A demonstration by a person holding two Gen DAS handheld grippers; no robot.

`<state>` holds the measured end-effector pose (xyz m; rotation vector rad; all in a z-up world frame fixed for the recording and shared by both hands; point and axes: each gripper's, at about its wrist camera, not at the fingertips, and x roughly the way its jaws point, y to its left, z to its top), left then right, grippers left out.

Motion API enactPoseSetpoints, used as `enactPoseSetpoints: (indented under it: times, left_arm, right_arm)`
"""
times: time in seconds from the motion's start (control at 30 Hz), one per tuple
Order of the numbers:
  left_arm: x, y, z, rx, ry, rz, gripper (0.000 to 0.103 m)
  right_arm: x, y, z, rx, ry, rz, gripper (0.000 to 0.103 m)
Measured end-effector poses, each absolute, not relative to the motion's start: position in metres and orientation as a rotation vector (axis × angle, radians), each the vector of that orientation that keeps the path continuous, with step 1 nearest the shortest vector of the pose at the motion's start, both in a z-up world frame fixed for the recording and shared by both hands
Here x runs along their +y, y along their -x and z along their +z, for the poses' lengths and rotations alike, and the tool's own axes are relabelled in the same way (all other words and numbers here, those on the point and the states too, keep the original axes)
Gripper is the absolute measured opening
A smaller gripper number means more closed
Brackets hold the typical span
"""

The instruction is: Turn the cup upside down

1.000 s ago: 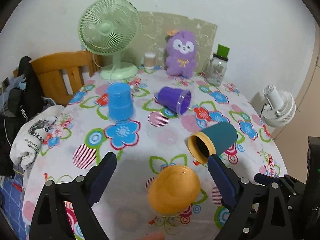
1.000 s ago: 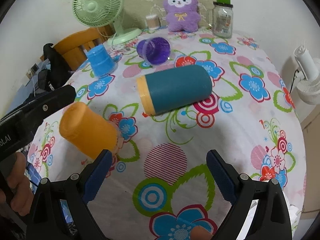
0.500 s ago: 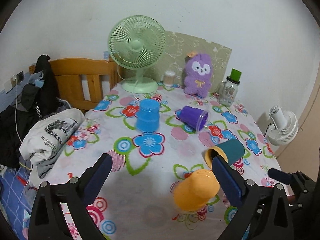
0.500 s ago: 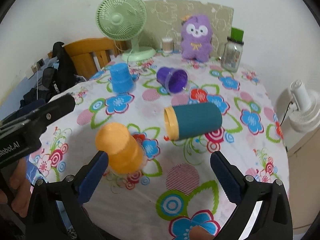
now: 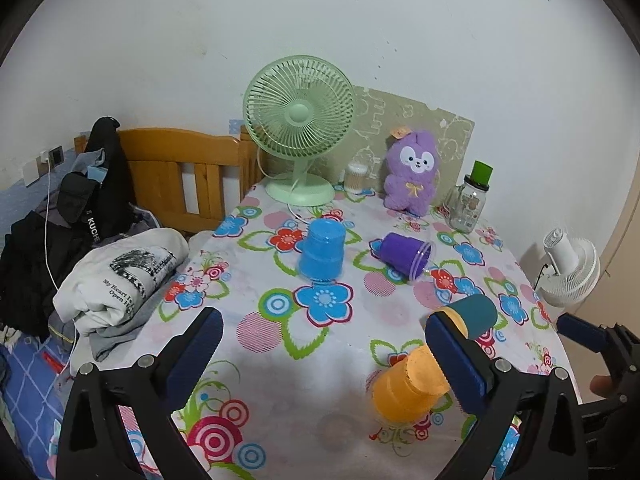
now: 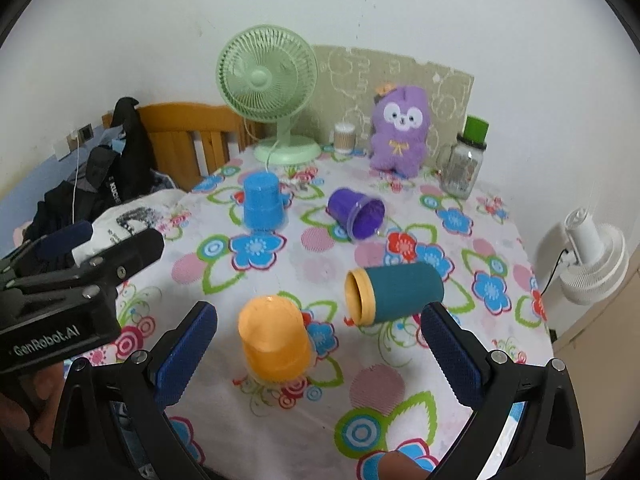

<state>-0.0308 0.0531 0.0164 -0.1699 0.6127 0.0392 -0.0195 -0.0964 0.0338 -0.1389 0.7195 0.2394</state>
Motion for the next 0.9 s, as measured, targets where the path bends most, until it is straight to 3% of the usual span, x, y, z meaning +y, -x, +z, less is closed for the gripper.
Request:
enactPoseSetpoints:
  times: [0.9]
  left_arm:
    - [0.063,0.048,0.062,0.424,0.149,0.108,0.103]
  right_arm:
    - [-0.096,0.042,0.092,0.486,0.154,0.149,0.103]
